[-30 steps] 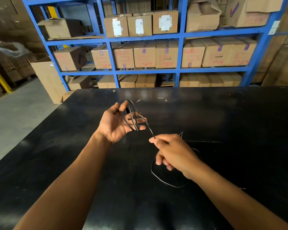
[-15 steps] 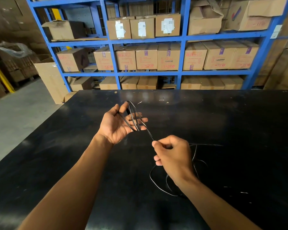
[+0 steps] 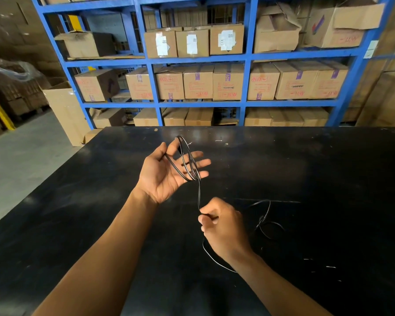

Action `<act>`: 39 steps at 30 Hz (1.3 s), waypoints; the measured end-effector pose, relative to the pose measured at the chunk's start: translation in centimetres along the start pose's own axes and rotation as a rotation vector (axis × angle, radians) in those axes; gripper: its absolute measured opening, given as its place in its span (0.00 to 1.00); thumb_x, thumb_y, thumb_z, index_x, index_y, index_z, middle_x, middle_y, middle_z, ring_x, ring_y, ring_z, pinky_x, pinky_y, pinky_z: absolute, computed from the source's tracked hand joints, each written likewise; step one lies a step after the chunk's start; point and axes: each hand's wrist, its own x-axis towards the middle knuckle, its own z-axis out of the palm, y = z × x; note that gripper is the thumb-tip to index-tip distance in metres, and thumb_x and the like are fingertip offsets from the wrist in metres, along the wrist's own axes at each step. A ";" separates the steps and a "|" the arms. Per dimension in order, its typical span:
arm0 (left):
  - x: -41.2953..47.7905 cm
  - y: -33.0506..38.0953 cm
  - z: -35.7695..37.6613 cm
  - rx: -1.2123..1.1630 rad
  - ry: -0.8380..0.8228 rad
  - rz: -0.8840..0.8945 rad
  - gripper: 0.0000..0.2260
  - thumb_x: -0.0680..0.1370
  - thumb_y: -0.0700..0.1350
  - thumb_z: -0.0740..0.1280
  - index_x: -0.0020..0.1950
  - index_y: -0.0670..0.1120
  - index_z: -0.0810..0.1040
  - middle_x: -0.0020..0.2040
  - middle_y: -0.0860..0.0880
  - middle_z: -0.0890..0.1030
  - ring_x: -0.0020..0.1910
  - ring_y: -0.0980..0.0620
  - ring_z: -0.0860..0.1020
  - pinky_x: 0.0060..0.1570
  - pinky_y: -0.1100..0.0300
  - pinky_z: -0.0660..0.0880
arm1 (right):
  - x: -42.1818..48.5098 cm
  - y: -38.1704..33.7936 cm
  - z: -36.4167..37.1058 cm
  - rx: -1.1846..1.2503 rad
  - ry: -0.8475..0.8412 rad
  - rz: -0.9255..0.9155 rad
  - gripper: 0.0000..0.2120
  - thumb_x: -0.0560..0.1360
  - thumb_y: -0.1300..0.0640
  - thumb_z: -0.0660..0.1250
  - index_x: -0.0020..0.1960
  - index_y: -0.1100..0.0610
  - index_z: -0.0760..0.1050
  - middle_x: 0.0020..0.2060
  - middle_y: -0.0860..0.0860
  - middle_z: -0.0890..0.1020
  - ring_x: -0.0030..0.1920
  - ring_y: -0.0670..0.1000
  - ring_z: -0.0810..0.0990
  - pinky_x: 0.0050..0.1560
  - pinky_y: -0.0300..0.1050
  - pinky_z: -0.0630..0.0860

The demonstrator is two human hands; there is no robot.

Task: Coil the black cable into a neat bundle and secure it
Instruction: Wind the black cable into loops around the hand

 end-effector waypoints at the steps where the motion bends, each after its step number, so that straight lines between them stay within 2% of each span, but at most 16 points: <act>1: -0.2 -0.1 0.3 -0.019 -0.049 -0.010 0.21 0.83 0.58 0.49 0.64 0.49 0.75 0.68 0.26 0.71 0.63 0.23 0.72 0.55 0.27 0.72 | 0.3 0.1 -0.1 0.075 -0.033 0.085 0.03 0.74 0.64 0.70 0.44 0.57 0.77 0.37 0.50 0.86 0.36 0.48 0.86 0.42 0.50 0.84; 3: -0.6 -0.2 0.8 -0.026 -0.164 -0.050 0.21 0.83 0.57 0.50 0.67 0.49 0.73 0.69 0.26 0.70 0.65 0.24 0.71 0.58 0.29 0.72 | 1.2 0.7 -0.4 0.077 -0.120 0.131 0.03 0.76 0.60 0.68 0.43 0.57 0.77 0.35 0.51 0.86 0.35 0.49 0.86 0.42 0.51 0.84; 5: -1.2 -0.4 1.5 0.021 -0.272 -0.130 0.22 0.83 0.58 0.50 0.71 0.50 0.71 0.72 0.28 0.66 0.67 0.25 0.70 0.60 0.29 0.70 | 2.2 0.9 -1.0 -0.006 -0.227 0.124 0.07 0.77 0.55 0.66 0.42 0.55 0.80 0.34 0.50 0.86 0.35 0.49 0.86 0.43 0.52 0.84; 7: -1.9 -0.7 1.8 0.087 -0.338 -0.218 0.22 0.83 0.59 0.49 0.72 0.52 0.70 0.73 0.29 0.64 0.68 0.25 0.69 0.63 0.29 0.68 | 3.5 0.7 -2.3 -0.105 -0.256 0.100 0.09 0.77 0.53 0.65 0.42 0.54 0.82 0.35 0.51 0.87 0.36 0.51 0.86 0.45 0.54 0.83; 12: -3.2 -1.2 1.3 0.180 -0.372 -0.368 0.22 0.83 0.60 0.51 0.74 0.56 0.69 0.74 0.31 0.64 0.68 0.27 0.71 0.62 0.32 0.71 | 7.5 -0.3 -6.5 -0.568 -0.309 -0.004 0.09 0.78 0.55 0.64 0.47 0.50 0.82 0.41 0.49 0.85 0.49 0.56 0.84 0.47 0.48 0.77; 17: -3.8 -3.1 0.0 0.365 -0.305 -0.509 0.24 0.82 0.61 0.51 0.73 0.55 0.71 0.71 0.31 0.70 0.66 0.27 0.72 0.62 0.33 0.71 | 10.4 -2.6 -9.1 -0.750 -0.295 -0.096 0.06 0.78 0.51 0.67 0.47 0.50 0.82 0.41 0.48 0.81 0.45 0.53 0.80 0.45 0.48 0.72; 18: -3.8 -3.6 -0.4 0.385 -0.278 -0.534 0.23 0.81 0.61 0.52 0.73 0.56 0.71 0.71 0.31 0.71 0.66 0.27 0.72 0.62 0.33 0.70 | 10.9 -3.1 -9.3 -0.780 -0.281 -0.131 0.06 0.78 0.51 0.67 0.47 0.51 0.82 0.41 0.49 0.82 0.46 0.52 0.80 0.47 0.50 0.74; 20: -3.6 -4.3 -1.3 0.402 -0.211 -0.562 0.23 0.81 0.61 0.54 0.73 0.56 0.71 0.70 0.31 0.71 0.67 0.26 0.70 0.63 0.32 0.68 | 11.8 -4.2 -9.6 -0.841 -0.257 -0.205 0.06 0.77 0.51 0.68 0.47 0.52 0.82 0.44 0.50 0.84 0.48 0.53 0.82 0.58 0.55 0.75; 22: -3.4 -4.6 -2.1 0.405 -0.144 -0.564 0.23 0.81 0.61 0.54 0.72 0.55 0.72 0.70 0.31 0.72 0.67 0.25 0.69 0.63 0.31 0.67 | 12.4 -5.3 -9.7 -0.902 -0.234 -0.260 0.07 0.77 0.49 0.68 0.47 0.52 0.81 0.46 0.51 0.84 0.51 0.54 0.82 0.67 0.60 0.69; 24: -3.1 -4.7 -2.6 0.397 -0.089 -0.551 0.23 0.81 0.61 0.54 0.71 0.54 0.74 0.71 0.31 0.71 0.66 0.26 0.70 0.62 0.31 0.68 | 12.6 -6.4 -9.7 -0.949 -0.226 -0.294 0.08 0.77 0.49 0.68 0.48 0.53 0.81 0.47 0.53 0.85 0.53 0.56 0.81 0.69 0.62 0.66; 26: -2.6 -4.6 -2.9 0.406 -0.037 -0.525 0.23 0.81 0.61 0.54 0.70 0.54 0.76 0.71 0.32 0.71 0.64 0.27 0.73 0.59 0.31 0.72 | 12.4 -7.2 -9.4 -0.967 -0.212 -0.337 0.09 0.78 0.50 0.68 0.46 0.55 0.79 0.47 0.54 0.84 0.52 0.57 0.81 0.66 0.60 0.69; 30: -1.7 -4.0 -3.0 0.407 0.059 -0.456 0.22 0.81 0.59 0.55 0.67 0.50 0.77 0.67 0.32 0.74 0.60 0.27 0.76 0.53 0.33 0.76 | 11.7 -8.2 -8.9 -0.897 -0.152 -0.349 0.09 0.78 0.51 0.67 0.46 0.57 0.78 0.44 0.54 0.83 0.45 0.57 0.81 0.49 0.55 0.78; 32: -1.1 -3.6 -3.0 0.401 0.122 -0.392 0.22 0.82 0.59 0.54 0.62 0.45 0.76 0.58 0.33 0.80 0.58 0.27 0.77 0.53 0.33 0.75 | 11.3 -8.5 -8.5 -0.783 -0.184 -0.297 0.10 0.78 0.51 0.68 0.43 0.58 0.80 0.42 0.54 0.84 0.41 0.55 0.82 0.46 0.55 0.80; 34: -0.4 -2.8 -3.0 0.389 0.173 -0.301 0.20 0.83 0.58 0.52 0.59 0.46 0.75 0.53 0.35 0.80 0.55 0.28 0.78 0.53 0.34 0.75 | 10.3 -8.4 -7.7 -0.665 -0.236 -0.264 0.13 0.77 0.50 0.67 0.40 0.58 0.81 0.40 0.53 0.84 0.39 0.55 0.83 0.46 0.57 0.81; 36: 0.2 -1.8 -3.1 0.366 0.194 -0.221 0.21 0.83 0.58 0.50 0.61 0.45 0.74 0.52 0.35 0.82 0.54 0.28 0.78 0.55 0.33 0.74 | 8.9 -8.5 -7.0 -0.570 -0.292 -0.235 0.12 0.79 0.51 0.65 0.43 0.57 0.81 0.38 0.53 0.84 0.39 0.54 0.83 0.44 0.55 0.81; 39: 0.5 -0.1 -3.1 0.335 0.182 -0.141 0.22 0.84 0.58 0.47 0.55 0.44 0.73 0.37 0.39 0.84 0.50 0.30 0.80 0.63 0.31 0.65 | 6.9 -8.2 -6.7 -0.452 -0.371 -0.174 0.12 0.81 0.54 0.61 0.47 0.58 0.80 0.32 0.51 0.80 0.34 0.50 0.80 0.36 0.46 0.75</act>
